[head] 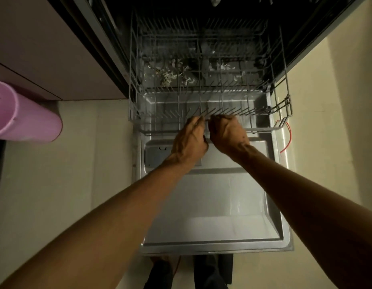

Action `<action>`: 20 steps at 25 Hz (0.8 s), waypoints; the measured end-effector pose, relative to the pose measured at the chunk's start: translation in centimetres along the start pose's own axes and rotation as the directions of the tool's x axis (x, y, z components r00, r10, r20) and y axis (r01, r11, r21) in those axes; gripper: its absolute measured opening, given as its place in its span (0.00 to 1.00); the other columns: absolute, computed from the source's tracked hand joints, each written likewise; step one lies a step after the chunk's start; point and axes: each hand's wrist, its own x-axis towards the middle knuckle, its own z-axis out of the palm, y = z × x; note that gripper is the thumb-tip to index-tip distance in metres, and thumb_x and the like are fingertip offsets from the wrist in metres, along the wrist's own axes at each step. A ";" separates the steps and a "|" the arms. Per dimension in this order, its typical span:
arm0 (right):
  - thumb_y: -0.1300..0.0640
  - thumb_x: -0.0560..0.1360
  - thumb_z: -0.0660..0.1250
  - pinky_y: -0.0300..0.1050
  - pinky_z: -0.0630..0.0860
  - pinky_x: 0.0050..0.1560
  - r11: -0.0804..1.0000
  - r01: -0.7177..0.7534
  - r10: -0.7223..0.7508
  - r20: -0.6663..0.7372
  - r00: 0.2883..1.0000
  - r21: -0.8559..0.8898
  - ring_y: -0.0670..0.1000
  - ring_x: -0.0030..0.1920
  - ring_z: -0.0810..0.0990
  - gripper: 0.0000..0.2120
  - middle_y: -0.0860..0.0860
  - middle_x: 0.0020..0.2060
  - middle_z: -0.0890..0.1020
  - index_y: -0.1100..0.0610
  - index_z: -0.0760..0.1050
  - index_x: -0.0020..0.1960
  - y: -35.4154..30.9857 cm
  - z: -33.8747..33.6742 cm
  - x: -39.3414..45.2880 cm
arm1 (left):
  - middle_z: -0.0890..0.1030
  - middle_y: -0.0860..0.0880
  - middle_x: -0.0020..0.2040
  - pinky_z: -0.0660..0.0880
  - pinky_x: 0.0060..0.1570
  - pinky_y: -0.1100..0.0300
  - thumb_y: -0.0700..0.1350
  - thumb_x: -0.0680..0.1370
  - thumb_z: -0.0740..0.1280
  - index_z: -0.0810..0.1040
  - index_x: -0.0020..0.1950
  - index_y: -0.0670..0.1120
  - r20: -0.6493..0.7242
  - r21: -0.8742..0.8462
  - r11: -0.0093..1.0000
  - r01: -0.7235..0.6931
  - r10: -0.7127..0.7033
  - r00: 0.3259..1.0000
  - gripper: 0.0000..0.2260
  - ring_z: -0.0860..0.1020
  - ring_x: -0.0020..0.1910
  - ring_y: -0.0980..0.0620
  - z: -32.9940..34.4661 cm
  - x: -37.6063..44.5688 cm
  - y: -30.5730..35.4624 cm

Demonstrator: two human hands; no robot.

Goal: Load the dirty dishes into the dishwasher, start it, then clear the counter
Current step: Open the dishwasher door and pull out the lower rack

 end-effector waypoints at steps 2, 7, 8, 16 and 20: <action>0.56 0.81 0.56 0.53 0.75 0.56 1.000 0.004 -0.004 0.006 1.000 0.023 0.54 0.44 0.79 0.11 0.55 0.43 0.80 0.58 0.76 0.48 -0.3 -0.2 -2.1 | 0.64 0.44 0.76 0.63 0.70 0.59 0.36 0.77 0.65 0.62 0.76 0.41 0.042 -0.012 1.000 0.021 -0.020 0.999 0.28 0.64 0.74 0.47 0.0 -1.9 0.6; 0.58 0.81 0.57 0.50 0.74 0.56 0.999 -0.018 0.015 0.063 0.998 0.038 0.53 0.43 0.78 0.10 0.53 0.42 0.80 0.57 0.76 0.48 -1.1 0.1 -7.3 | 0.67 0.46 0.73 0.69 0.67 0.58 0.35 0.77 0.64 0.64 0.76 0.43 0.100 -0.050 0.997 0.062 -0.057 0.993 0.26 0.70 0.69 0.48 0.8 -6.4 0.9; 0.57 0.81 0.56 0.49 0.72 0.57 1.000 -0.018 0.016 0.076 0.997 0.023 0.53 0.45 0.78 0.11 0.53 0.43 0.80 0.57 0.76 0.48 -1.2 0.2 -8.2 | 0.68 0.46 0.73 0.70 0.67 0.56 0.35 0.77 0.64 0.65 0.75 0.43 0.113 -0.057 0.996 0.072 -0.065 0.991 0.26 0.70 0.69 0.47 1.0 -7.2 1.0; 0.55 0.82 0.54 0.52 0.66 0.69 0.996 -0.085 0.079 0.204 0.976 0.024 0.55 0.58 0.78 0.14 0.55 0.53 0.82 0.57 0.78 0.54 -1.5 1.8 -14.3 | 0.71 0.47 0.71 0.68 0.66 0.62 0.36 0.80 0.60 0.70 0.72 0.43 0.160 -0.110 0.980 0.168 -0.149 0.976 0.20 0.71 0.68 0.50 2.0 -12.9 2.2; 0.55 0.82 0.54 0.53 0.59 0.74 0.992 -0.122 0.112 0.265 0.958 0.023 0.55 0.66 0.74 0.16 0.56 0.62 0.79 0.59 0.75 0.63 -1.8 2.4 -17.1 | 0.77 0.47 0.63 0.71 0.57 0.66 0.40 0.81 0.60 0.75 0.67 0.43 0.151 -0.143 0.970 0.198 -0.176 0.973 0.15 0.77 0.60 0.51 2.6 -14.9 2.3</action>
